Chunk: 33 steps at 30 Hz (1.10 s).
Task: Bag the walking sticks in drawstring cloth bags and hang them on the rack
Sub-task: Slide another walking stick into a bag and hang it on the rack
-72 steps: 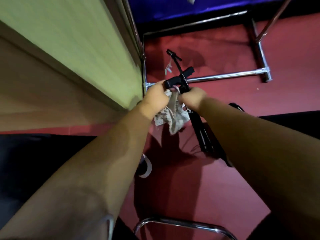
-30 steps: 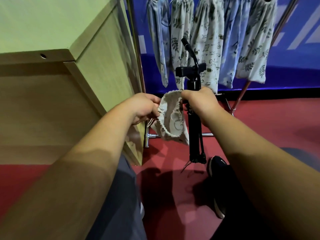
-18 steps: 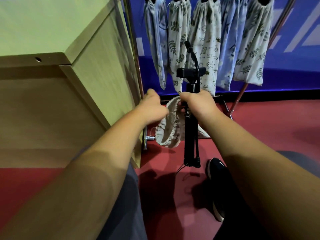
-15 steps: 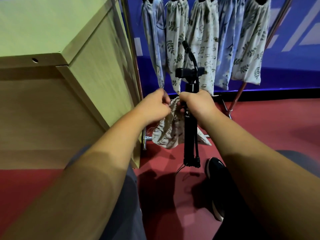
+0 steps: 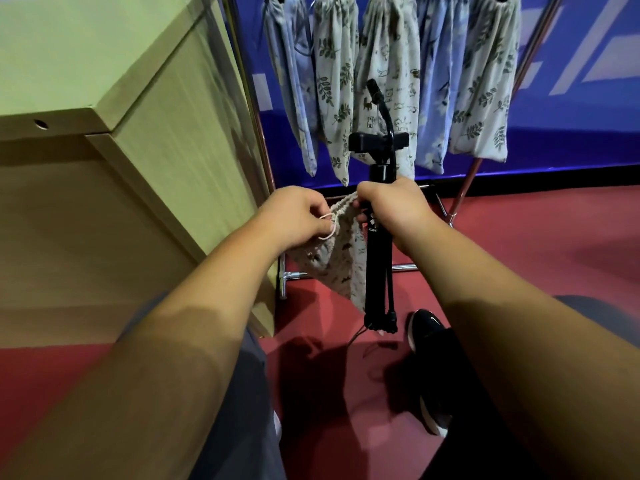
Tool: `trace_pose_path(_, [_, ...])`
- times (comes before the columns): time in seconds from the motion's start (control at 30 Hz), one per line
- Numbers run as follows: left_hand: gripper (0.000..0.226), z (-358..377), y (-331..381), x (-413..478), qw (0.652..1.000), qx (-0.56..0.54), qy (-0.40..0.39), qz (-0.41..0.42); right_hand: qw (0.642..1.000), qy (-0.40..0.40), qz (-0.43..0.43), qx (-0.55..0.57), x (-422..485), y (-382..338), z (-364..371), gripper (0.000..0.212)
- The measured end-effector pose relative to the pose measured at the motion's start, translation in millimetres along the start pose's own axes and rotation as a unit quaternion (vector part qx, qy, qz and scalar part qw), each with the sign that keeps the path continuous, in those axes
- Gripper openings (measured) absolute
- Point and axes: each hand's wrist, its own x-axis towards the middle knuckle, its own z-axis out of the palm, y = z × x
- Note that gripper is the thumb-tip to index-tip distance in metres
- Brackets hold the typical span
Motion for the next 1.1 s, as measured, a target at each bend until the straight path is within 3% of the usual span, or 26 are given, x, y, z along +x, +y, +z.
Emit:
trace_pose_path(0.2, [0.022,-4,4,-3,1.0,-0.025,-0.002,-0.018,0.997,-0.02,0.038,0.064,-1,-1,-1,0.004])
trace_pose_path(0.33, [0.016,-3,8,-6,0.995,-0.054,-0.081,0.02,0.995,-0.021,0.051,0.084,-1,-2,-2,0.008])
trace_pose_path(0.5, [0.025,3,13,-13,0.982,0.077,-0.142,0.097,0.995,-0.015,0.045,0.088,0,-2,-3,0.008])
trace_pose_path(0.6, [0.012,-4,15,-14,0.983,0.058,-0.132,0.113,0.996,-0.012,0.032,0.081,0,-3,-3,0.009])
trace_pose_path(0.8, [0.033,-18,10,-9,0.994,-0.077,-0.069,0.035,0.997,-0.022,0.026,0.074,1,-1,-8,0.005])
trace_pose_path(0.93, [0.026,-12,-3,3,0.999,0.031,-0.032,0.005,0.995,-0.04,0.027,0.088,-1,-1,-10,0.002])
trace_pose_path(1.1, [0.074,4,-15,12,0.971,0.18,-0.157,-0.015,0.992,-0.062,0.024,0.111,-4,-2,-10,0.011])
